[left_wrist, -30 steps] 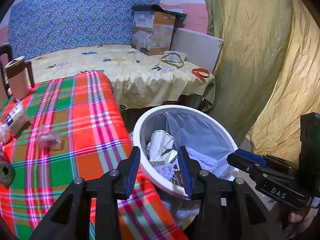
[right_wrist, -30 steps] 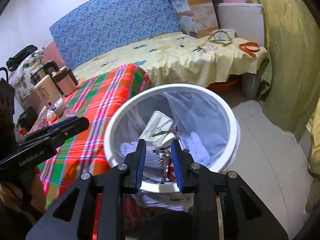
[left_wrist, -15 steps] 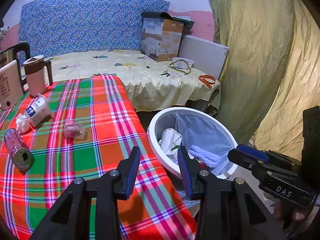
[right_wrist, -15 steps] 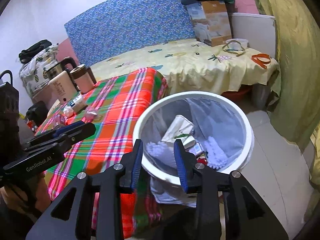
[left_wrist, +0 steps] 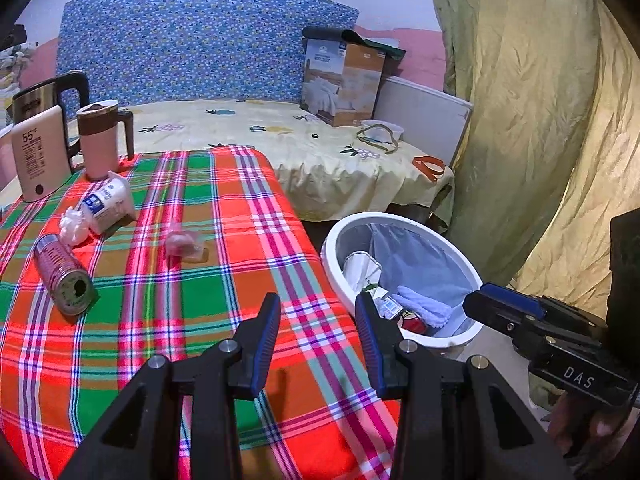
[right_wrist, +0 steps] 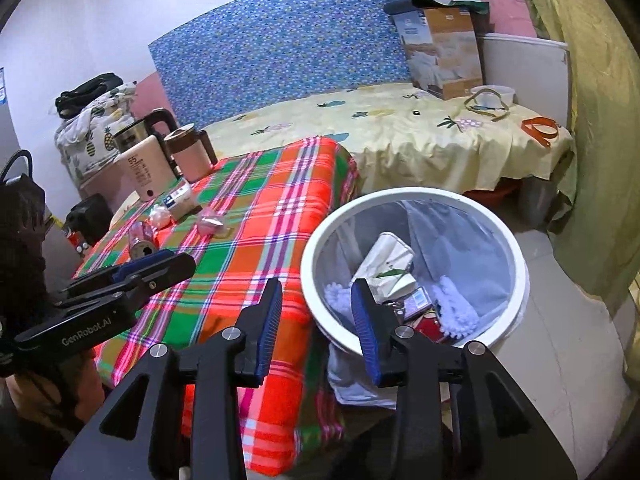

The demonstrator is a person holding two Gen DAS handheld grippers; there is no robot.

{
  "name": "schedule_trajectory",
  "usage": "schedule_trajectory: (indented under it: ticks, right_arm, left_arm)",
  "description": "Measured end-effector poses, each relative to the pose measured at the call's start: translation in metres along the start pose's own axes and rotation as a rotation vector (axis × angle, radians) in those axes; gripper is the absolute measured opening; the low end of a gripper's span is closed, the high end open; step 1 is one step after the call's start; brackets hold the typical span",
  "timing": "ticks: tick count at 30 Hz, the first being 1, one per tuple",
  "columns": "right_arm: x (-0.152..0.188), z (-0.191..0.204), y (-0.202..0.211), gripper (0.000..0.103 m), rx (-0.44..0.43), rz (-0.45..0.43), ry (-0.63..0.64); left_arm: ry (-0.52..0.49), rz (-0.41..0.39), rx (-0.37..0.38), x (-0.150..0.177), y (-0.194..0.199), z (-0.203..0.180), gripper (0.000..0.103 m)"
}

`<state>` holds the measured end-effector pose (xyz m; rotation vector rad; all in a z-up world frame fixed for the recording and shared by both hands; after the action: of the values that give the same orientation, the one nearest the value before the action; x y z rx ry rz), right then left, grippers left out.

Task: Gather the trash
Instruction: 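Move both open tools back over the table toward the remaining trash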

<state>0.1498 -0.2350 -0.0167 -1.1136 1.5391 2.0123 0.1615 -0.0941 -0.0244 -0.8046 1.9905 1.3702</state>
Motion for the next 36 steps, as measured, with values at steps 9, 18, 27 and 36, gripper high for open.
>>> schedule_trajectory:
  ticks: [9, 18, 27, 36]
  right_arm:
    - [0.006, 0.017, -0.008, 0.038, -0.054, 0.022, 0.019]
    - [0.006, 0.035, -0.014, 0.039, -0.101, 0.032, 0.037]
    - [0.0, 0.048, -0.023, 0.05, -0.121, 0.038, 0.058]
    - [-0.005, 0.062, -0.035, 0.05, -0.152, 0.051, 0.08]
  left_arm:
    - [0.028, 0.008, -0.04, 0.011, 0.006, 0.021, 0.04]
    - [0.072, -0.008, -0.088, 0.011, 0.016, 0.05, 0.04]
    - [0.132, -0.033, -0.146, 0.006, 0.029, 0.085, 0.041]
    - [0.186, -0.053, -0.224, 0.003, 0.037, 0.124, 0.047]
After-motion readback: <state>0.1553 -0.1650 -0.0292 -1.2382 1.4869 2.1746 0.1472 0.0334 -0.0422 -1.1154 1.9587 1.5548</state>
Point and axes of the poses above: each gripper's, at about its wrist camera, not at the fingertips, and y roughly against the way its jaws point, z to its left, x to its underside, the point moved 8 cm from there along -y, roughly the way its jaws point, and after that the axes turned 6 degrees about y, right-handed, at the moved point
